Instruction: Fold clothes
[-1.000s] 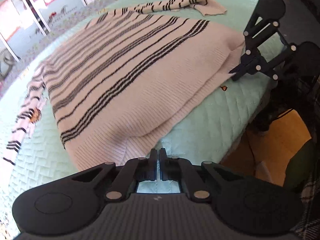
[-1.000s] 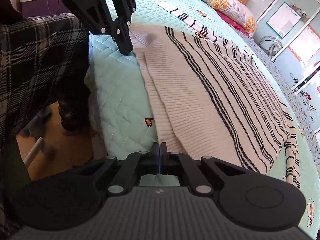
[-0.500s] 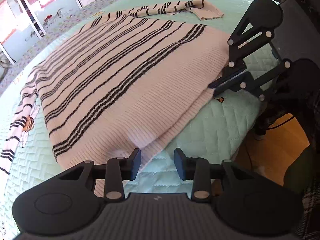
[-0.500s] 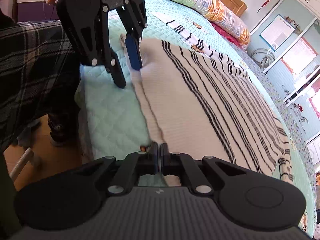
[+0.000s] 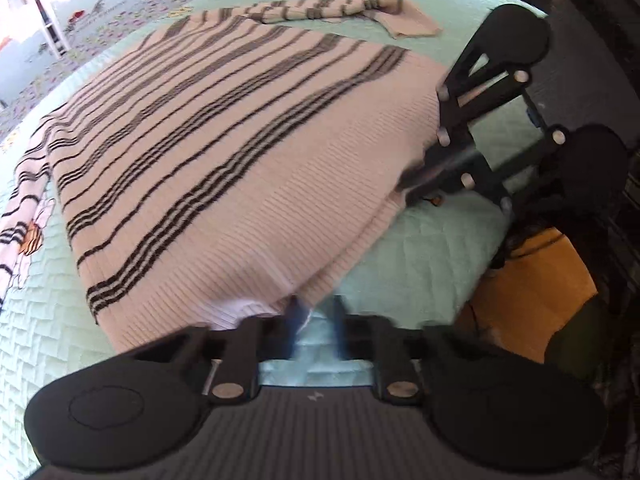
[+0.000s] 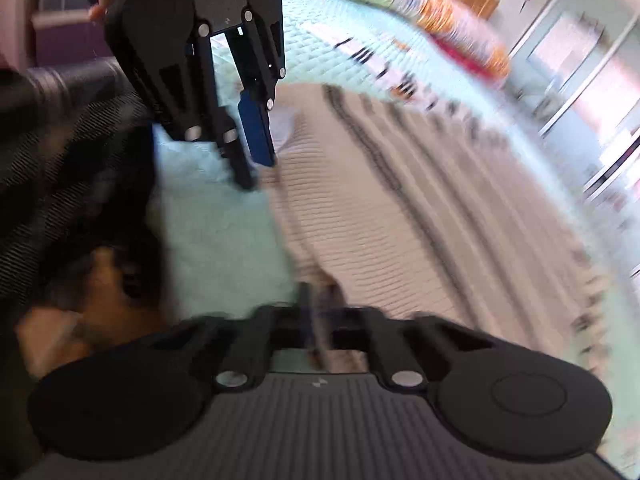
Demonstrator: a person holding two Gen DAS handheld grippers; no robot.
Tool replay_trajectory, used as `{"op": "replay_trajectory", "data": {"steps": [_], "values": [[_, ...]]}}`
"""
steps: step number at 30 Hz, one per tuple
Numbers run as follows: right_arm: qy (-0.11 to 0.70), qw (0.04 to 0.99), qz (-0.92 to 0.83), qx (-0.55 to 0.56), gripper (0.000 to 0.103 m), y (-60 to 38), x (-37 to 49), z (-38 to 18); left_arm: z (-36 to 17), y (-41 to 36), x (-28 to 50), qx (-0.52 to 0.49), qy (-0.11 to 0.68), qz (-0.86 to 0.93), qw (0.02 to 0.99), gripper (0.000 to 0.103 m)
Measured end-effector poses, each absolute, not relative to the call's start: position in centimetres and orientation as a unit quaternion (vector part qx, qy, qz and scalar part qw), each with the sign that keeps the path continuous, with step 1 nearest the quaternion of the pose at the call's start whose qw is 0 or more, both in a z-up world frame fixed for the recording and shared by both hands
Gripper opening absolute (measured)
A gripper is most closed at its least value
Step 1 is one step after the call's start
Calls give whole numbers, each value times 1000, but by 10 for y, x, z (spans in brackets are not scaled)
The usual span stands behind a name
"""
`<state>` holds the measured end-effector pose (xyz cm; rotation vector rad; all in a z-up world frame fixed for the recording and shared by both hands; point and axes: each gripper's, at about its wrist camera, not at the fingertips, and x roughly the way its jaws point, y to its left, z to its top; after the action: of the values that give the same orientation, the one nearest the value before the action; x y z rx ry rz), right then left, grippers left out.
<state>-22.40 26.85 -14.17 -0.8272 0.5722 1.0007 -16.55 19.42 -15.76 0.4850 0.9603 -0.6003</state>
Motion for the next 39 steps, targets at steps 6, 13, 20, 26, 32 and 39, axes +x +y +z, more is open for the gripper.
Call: {"op": "replay_trajectory", "data": {"steps": [6, 13, 20, 26, 32, 39], "values": [[298, 759, 474, -334, 0, 250, -227, -140, -156, 202, -182, 217, 453, -280, 818, 0], [319, 781, 463, -272, 4, 229, -228, -133, -154, 228, -198, 127, 442, -219, 860, 20], [307, 832, 425, -183, 40, 216, -221, -125, -146, 270, -202, -4, 399, -101, 911, 31], [319, 829, 422, -182, 40, 217, -221, -132, -143, 247, -198, 106, 390, -122, 907, 31], [317, 826, 420, -201, 40, 220, -226, -134, -168, 196, -193, 330, 367, -160, 855, 32], [320, 828, 415, -199, 41, 219, -226, -137, -181, 188, -196, 452, 329, -179, 809, 34]]}}
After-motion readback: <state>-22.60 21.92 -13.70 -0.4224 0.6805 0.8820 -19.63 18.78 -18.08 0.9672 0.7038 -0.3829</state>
